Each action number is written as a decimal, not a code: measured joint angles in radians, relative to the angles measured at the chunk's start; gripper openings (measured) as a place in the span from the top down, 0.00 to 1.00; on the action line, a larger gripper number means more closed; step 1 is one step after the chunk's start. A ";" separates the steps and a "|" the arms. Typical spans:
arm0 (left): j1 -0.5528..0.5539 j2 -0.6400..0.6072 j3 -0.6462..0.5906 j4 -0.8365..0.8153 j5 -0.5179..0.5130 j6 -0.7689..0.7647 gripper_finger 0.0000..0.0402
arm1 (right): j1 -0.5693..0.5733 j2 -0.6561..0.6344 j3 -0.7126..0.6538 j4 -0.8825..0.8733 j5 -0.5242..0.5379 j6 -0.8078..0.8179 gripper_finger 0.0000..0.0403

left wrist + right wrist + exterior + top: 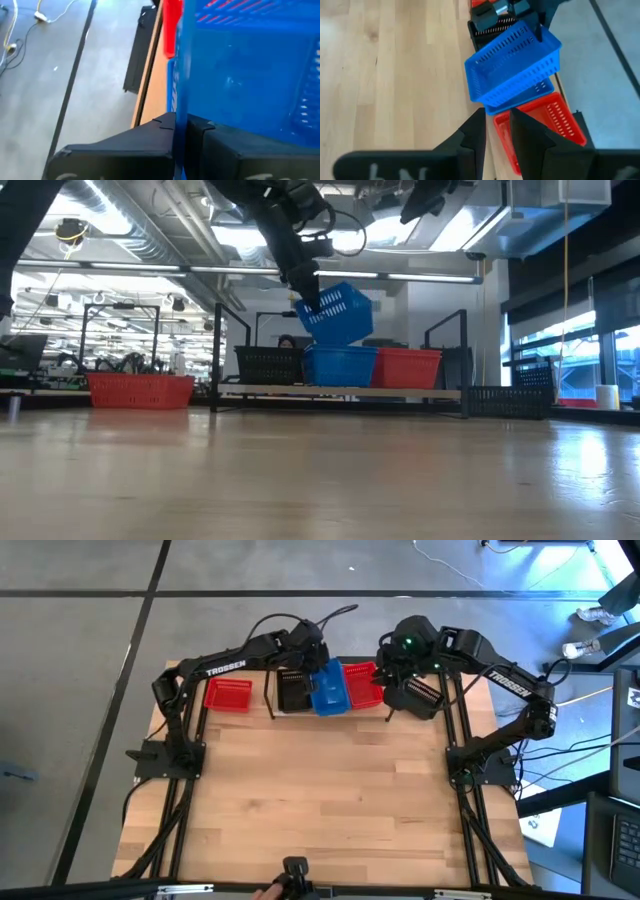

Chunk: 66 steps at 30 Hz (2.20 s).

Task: Stack baskets on shelf by color
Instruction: Stack the blue bin on top of the blue bin on the shelf, then stack the black bin on top of the black bin on the shelf

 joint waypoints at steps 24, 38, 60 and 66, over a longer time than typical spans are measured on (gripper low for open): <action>-0.028 -0.012 0.000 0.012 -0.103 -0.004 0.88 | 0.000 -0.001 0.000 0.007 0.001 -0.037 0.79; -0.074 -0.240 0.001 -0.519 -0.127 -0.652 0.88 | -0.083 -0.048 0.000 -0.027 0.002 -0.036 0.79; 0.042 -0.314 0.000 -0.938 -0.129 -1.019 0.88 | -0.278 -0.146 -0.078 -0.261 -0.001 0.110 0.79; 0.039 -0.333 0.000 -0.935 -0.128 -1.019 0.88 | -0.363 -0.221 -0.339 -0.191 0.000 0.248 0.79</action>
